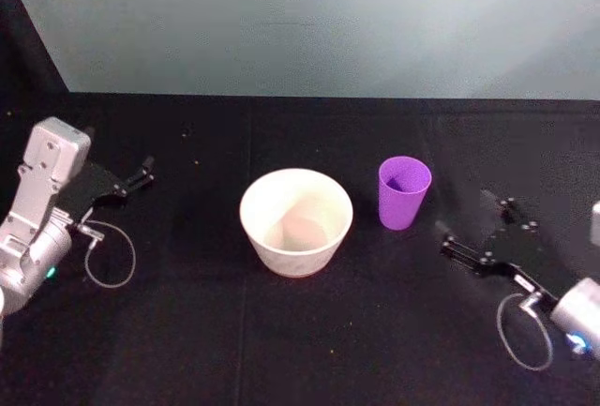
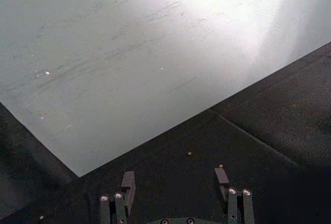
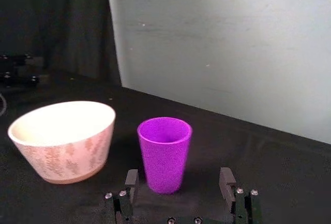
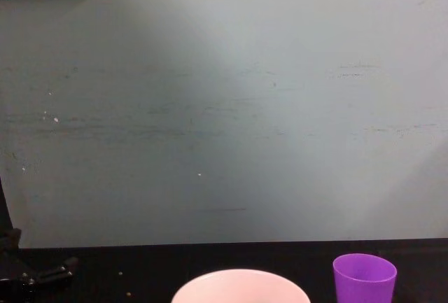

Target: Pick up the cup and pour the mung beans from the cup into the bowl.

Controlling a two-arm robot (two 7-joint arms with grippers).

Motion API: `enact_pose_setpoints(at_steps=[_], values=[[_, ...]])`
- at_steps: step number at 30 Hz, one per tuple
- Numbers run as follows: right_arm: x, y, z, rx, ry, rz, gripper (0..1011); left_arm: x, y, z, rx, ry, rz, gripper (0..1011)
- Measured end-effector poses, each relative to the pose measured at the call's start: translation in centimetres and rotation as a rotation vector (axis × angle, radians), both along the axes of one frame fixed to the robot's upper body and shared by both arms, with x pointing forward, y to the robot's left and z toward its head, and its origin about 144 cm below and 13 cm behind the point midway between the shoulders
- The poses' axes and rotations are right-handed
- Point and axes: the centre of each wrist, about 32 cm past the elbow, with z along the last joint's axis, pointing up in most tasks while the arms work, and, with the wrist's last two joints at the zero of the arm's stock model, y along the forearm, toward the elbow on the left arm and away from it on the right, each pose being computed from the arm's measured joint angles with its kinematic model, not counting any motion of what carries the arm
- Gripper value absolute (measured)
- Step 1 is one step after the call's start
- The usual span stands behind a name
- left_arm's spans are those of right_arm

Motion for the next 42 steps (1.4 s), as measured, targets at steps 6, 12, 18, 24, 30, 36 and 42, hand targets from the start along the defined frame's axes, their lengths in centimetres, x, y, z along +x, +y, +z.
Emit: enact_pose_setpoints(at_steps=[6, 12, 18, 24, 30, 36, 42], values=[[1.3, 1.3, -0.2, 0.005, 0.012, 0.025, 1002, 0.0, 0.0, 0.0, 0.000, 0.000, 0.000, 1000], [2.6, 2.4, -0.3, 0.007, 0.020, 0.034, 1000, 0.0, 0.0, 0.0, 0.000, 0.000, 0.000, 1000], [4.4, 3.6, -0.6, 0.029, 0.033, 0.030, 1002, 0.0, 0.0, 0.0, 0.000, 0.000, 0.000, 1000], [5.2, 4.2, -0.5, 0.034, 0.036, 0.027, 1002, 0.0, 0.0, 0.0, 0.000, 0.000, 0.000, 1000], [6.0, 4.8, -0.6, 0.033, 0.041, 0.027, 1000, 0.0, 0.0, 0.0, 0.000, 0.000, 0.000, 1000], [6.8, 5.4, -0.4, 0.026, 0.041, 0.027, 1002, 0.0, 0.0, 0.0, 0.000, 0.000, 0.000, 1000], [7.1, 5.6, -0.3, 0.022, 0.041, 0.025, 1002, 0.0, 0.0, 0.0, 0.000, 0.000, 0.000, 1000]])
